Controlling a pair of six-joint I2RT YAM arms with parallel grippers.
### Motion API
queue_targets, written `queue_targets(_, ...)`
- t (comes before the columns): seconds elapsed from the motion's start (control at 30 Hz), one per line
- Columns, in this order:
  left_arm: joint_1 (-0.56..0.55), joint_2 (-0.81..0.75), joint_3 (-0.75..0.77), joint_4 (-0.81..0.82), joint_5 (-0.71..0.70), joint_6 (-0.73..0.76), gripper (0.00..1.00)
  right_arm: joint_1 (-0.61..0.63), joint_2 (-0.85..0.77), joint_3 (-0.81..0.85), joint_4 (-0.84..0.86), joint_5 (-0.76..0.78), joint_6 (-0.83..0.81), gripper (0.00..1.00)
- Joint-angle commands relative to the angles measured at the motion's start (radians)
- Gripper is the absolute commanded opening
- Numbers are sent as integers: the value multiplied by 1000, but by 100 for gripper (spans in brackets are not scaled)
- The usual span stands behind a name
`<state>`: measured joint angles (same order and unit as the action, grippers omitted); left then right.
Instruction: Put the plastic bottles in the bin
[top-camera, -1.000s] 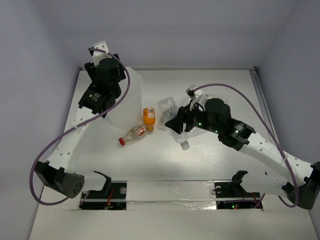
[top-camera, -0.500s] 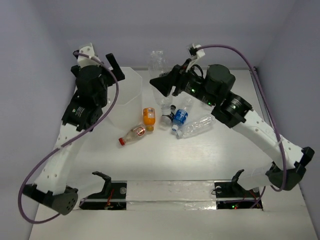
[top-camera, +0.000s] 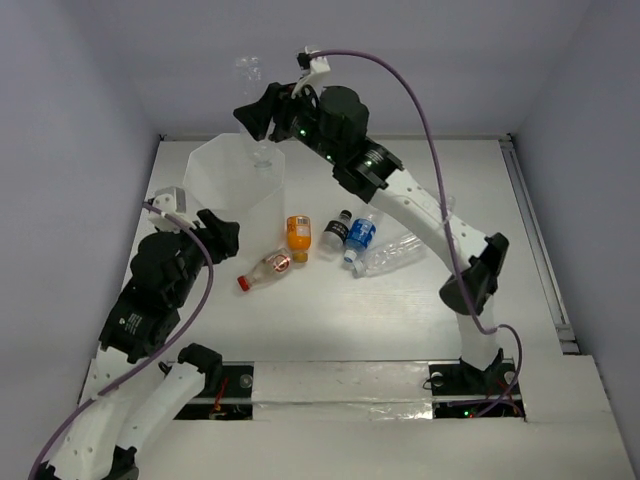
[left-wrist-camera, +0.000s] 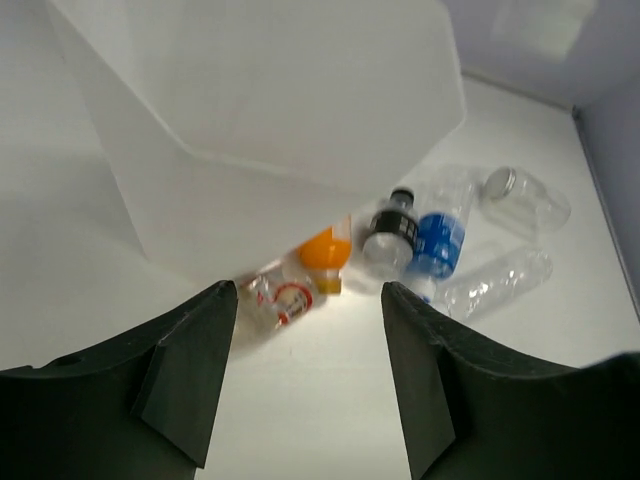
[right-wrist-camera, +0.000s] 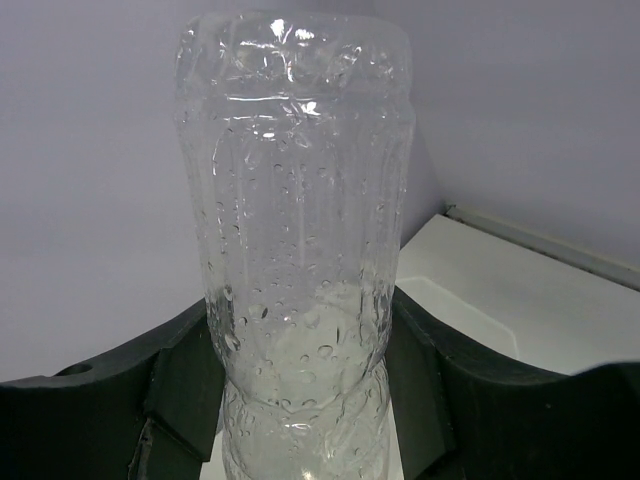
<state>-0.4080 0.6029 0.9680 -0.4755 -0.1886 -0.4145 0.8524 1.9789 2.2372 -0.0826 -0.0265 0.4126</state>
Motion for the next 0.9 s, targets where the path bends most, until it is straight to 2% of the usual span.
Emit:
queue_targets(0.0,6,-11,-86,-54,113,-69,57,10,101,142,43,62,-20,59)
queue_targets(0.13,6,12,-164,-17,166,-99,67,10,190,197,50,76,-5,63)
queue_targets(0.2,6,34,-204,-3,184,-104,75,10,204,194,55,74,0,73)
queue_targets(0.33,6,98,-247,31,236,-110,80,10,180,135,73,68,-20,91)
queue_targets(0.57,6,175,-247,71,256,-96,80,10,61,53,125,40,-55,93)
queue_targets(0.63,-3,218,-245,84,259,-92,79,10,-18,-6,136,36,-60,89)
queue_targets(0.67,-33,234,-247,93,249,-92,79,10,-53,-96,153,36,-60,86)
queue_targets(0.7,-51,273,-244,100,242,-92,79,10,-136,-156,165,36,-60,76)
queue_targets(0.73,-67,297,-238,107,232,-89,79,10,-187,-225,185,36,-58,69)
queue_targets(0.77,-104,322,-235,112,204,-84,79,10,-239,-379,239,36,-55,64)
queue_targets(0.8,-121,348,-221,115,198,-81,80,10,-294,-458,274,36,-54,50)
queue_targets(0.87,-147,426,-206,115,138,-64,82,10,-455,-601,341,48,-38,32)
